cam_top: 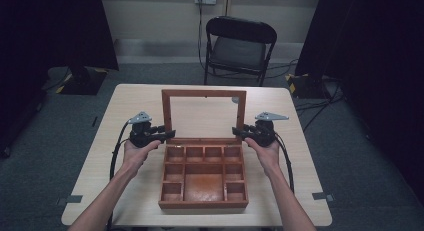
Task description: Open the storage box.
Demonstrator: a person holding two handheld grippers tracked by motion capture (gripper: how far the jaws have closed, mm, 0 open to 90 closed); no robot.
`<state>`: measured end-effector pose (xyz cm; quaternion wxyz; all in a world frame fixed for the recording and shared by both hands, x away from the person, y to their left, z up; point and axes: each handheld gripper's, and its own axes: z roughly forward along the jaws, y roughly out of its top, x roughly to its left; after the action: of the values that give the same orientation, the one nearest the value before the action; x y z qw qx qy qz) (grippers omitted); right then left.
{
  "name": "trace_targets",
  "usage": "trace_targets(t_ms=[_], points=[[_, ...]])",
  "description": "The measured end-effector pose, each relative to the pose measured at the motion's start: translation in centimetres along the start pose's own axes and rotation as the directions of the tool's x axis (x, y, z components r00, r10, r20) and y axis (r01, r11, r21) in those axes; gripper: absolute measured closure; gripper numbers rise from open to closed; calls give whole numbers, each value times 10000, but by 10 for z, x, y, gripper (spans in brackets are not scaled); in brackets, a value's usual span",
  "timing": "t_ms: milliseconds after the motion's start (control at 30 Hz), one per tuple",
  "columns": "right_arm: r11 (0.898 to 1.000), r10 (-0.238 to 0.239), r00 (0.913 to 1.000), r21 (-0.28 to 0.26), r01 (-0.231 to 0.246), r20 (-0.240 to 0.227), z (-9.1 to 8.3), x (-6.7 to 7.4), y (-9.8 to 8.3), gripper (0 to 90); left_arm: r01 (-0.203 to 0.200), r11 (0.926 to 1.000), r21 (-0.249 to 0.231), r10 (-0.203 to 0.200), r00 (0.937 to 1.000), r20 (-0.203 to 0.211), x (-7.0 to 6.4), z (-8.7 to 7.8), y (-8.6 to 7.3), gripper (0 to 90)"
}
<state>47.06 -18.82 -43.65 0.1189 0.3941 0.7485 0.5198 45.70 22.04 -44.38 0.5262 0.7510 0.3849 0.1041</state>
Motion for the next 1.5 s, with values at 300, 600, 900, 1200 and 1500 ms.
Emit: trace_targets(t_ms=[300,600,900,1200,1500], points=[[9996,256,9996,68,-257,72,5,-3,3,601,256,9997,0,-255,9996,82,4,4,-2,534],[9995,328,9994,37,-328,119,6,-4,2,595,251,9993,278,-253,9996,89,6,7,-3,531],[9989,464,9989,65,-465,93,8,-6,2,589,216,9992,328,-212,9997,-127,8,9,-5,570],[9979,628,9978,123,-631,214,13,-9,-1,567,526,9982,298,-524,9986,-90,13,13,-6,597],[9962,824,9959,242,-833,364,18,-10,-4,517,829,9959,365,-829,9966,10,17,17,-7,587]])
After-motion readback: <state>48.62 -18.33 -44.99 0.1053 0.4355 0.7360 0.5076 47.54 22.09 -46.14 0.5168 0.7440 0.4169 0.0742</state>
